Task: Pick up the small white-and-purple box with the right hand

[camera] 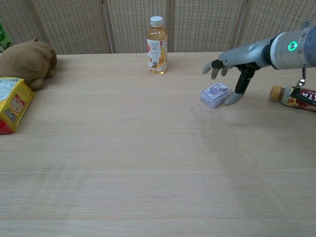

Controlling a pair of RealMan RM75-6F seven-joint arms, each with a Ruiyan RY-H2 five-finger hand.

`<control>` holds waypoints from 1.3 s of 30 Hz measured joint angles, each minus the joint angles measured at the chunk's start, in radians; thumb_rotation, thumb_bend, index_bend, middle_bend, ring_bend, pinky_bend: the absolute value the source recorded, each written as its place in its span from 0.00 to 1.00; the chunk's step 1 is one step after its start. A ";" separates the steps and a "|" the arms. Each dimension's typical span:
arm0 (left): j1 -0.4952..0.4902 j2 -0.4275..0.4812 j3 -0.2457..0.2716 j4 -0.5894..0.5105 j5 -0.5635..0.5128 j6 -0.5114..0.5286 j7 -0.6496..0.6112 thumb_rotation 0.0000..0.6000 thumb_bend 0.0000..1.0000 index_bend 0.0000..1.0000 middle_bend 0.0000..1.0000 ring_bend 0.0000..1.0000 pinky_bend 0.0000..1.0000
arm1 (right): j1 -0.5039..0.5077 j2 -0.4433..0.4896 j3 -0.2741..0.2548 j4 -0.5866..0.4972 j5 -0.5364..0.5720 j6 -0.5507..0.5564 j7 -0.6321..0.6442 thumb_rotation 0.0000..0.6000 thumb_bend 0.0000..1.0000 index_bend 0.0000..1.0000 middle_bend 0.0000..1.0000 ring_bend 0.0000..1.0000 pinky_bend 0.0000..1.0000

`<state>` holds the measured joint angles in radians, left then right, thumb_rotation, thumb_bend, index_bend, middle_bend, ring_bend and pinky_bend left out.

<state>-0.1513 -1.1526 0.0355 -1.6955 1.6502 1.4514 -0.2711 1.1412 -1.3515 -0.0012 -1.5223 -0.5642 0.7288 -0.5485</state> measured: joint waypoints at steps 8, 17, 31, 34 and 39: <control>0.020 0.012 0.010 -0.022 -0.010 0.015 0.029 1.00 0.19 0.00 0.00 0.00 0.00 | 0.009 -0.055 -0.009 0.147 -0.094 0.013 0.002 0.92 0.23 0.00 0.00 0.00 0.00; 0.021 0.026 0.008 -0.049 -0.022 0.011 0.057 1.00 0.19 0.00 0.00 0.00 0.00 | -0.031 -0.231 0.009 0.514 -0.443 -0.106 0.274 1.00 0.26 0.00 0.00 0.00 0.00; 0.015 0.031 0.000 -0.066 -0.035 -0.002 0.072 1.00 0.19 0.00 0.00 0.00 0.00 | -0.056 -0.403 -0.007 0.837 -0.766 -0.191 0.622 1.00 0.26 0.00 0.00 0.00 0.00; 0.016 0.031 0.000 -0.069 -0.036 -0.002 0.074 1.00 0.19 0.00 0.00 0.00 0.00 | -0.056 -0.425 -0.015 0.881 -0.803 -0.202 0.673 1.00 0.26 0.00 0.00 0.00 0.00; 0.020 0.033 0.000 -0.073 -0.040 0.000 0.079 1.00 0.19 0.00 0.00 0.00 0.00 | -0.055 -0.455 -0.025 0.941 -0.850 -0.213 0.749 1.00 0.27 0.00 0.03 0.00 0.00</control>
<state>-0.1311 -1.1197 0.0358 -1.7680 1.6098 1.4519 -0.1924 1.0860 -1.8064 -0.0257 -0.5815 -1.4146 0.5158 0.2007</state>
